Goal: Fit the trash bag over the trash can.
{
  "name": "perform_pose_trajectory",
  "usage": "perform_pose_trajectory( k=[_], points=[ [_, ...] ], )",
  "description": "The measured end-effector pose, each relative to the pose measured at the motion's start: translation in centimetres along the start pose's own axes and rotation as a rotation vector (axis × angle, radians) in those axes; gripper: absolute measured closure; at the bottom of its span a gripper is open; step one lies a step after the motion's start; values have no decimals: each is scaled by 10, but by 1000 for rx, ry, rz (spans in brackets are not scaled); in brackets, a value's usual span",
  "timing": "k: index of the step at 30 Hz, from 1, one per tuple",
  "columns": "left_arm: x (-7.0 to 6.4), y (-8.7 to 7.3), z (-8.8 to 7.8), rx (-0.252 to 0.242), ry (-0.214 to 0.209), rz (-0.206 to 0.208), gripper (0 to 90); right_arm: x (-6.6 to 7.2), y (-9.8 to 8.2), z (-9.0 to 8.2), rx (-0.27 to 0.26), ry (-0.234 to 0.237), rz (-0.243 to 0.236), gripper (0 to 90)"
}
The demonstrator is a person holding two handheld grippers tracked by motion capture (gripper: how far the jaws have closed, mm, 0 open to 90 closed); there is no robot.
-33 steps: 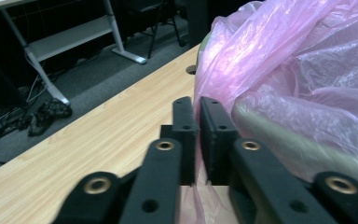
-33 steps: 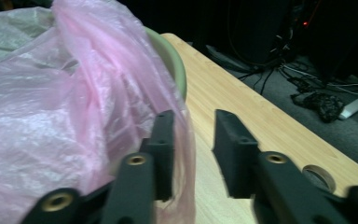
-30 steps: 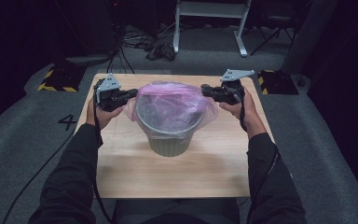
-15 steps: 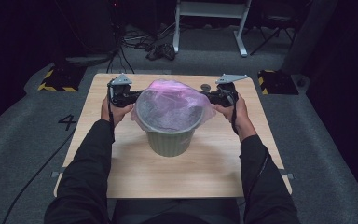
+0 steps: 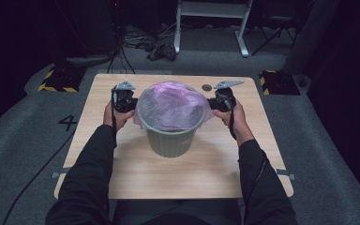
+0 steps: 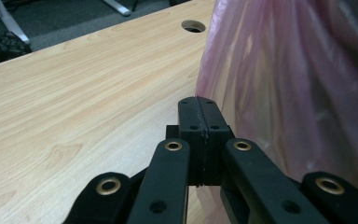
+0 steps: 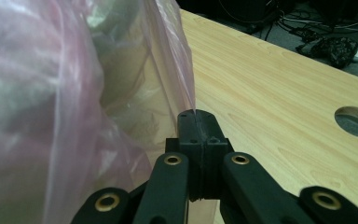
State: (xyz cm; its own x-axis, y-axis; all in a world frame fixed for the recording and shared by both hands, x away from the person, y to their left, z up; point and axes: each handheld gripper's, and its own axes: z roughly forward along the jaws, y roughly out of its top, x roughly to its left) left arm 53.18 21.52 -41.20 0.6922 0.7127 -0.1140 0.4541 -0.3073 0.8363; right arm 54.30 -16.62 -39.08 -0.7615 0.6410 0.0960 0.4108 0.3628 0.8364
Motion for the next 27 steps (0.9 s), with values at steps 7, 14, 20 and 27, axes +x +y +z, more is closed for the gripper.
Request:
perform_pose_trajectory(
  k=[7,14,20,27],
  points=[
    [6,-12,-32,-39,55,-6,732,-1,-11,-13,-13,-11,-9,899],
    [2,-19,-85,-149,132,21,321,1,-12,-45,-71,-61,-101,674],
    [-21,-23,-106,-151,26,134,206,8,-14,-69,-101,-44,-193,414],
    [-51,-30,-108,-106,-65,231,157,23,-20,-91,-97,-10,-300,277]
  ],
)
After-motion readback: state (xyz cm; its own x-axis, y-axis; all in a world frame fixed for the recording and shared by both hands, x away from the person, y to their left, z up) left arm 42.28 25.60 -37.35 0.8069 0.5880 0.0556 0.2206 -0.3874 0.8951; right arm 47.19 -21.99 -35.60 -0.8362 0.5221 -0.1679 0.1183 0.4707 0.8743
